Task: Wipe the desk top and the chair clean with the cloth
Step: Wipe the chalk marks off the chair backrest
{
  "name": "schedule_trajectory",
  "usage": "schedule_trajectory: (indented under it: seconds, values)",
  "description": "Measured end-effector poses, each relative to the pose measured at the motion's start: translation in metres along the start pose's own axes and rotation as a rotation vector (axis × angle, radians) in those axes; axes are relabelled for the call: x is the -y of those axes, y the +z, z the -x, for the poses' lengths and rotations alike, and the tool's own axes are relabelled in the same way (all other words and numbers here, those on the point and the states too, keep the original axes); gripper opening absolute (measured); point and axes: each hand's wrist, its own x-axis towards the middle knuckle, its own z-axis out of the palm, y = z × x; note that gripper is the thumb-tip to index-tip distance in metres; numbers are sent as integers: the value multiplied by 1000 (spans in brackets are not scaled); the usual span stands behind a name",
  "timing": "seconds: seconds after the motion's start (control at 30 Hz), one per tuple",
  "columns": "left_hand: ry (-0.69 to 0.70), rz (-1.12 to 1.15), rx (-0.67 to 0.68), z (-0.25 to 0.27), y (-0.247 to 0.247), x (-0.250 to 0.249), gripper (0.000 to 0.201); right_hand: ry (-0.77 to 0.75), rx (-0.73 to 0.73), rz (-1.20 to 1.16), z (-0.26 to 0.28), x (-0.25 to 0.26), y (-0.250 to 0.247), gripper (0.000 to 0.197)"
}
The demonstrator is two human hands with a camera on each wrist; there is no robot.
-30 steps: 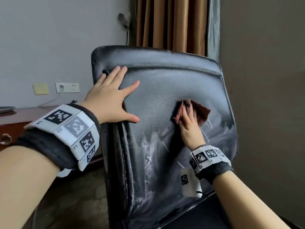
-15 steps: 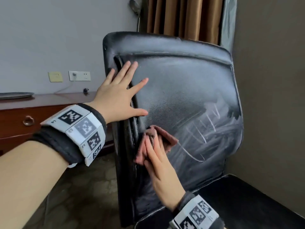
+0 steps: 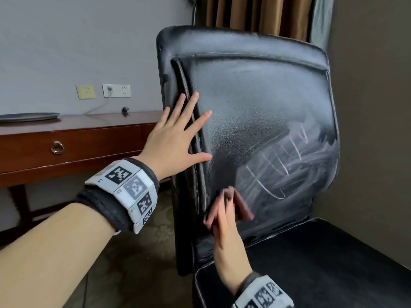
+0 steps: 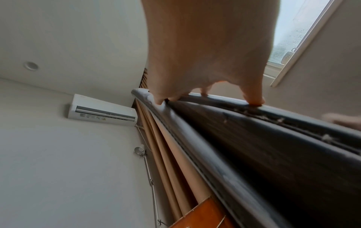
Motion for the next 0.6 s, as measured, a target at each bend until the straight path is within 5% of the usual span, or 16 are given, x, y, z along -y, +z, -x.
schedule_trajectory:
  seconds: [0.07, 0.23, 0.5, 0.6]
  values:
    - [31, 76, -8, 0, 3, -1, 86, 7, 16, 5, 1, -3, -10, 80]
    - [50, 308, -80, -3, 8, -5, 55, -241, 24, 199, -77, 38, -30, 63]
    - [21, 355, -44, -2, 14, -9, 55, -658, 287, 632, -29, -10, -51, 55]
    - [37, 283, -65, -2, 17, -12, 62, -534, 232, 535, -52, -4, -65, 58]
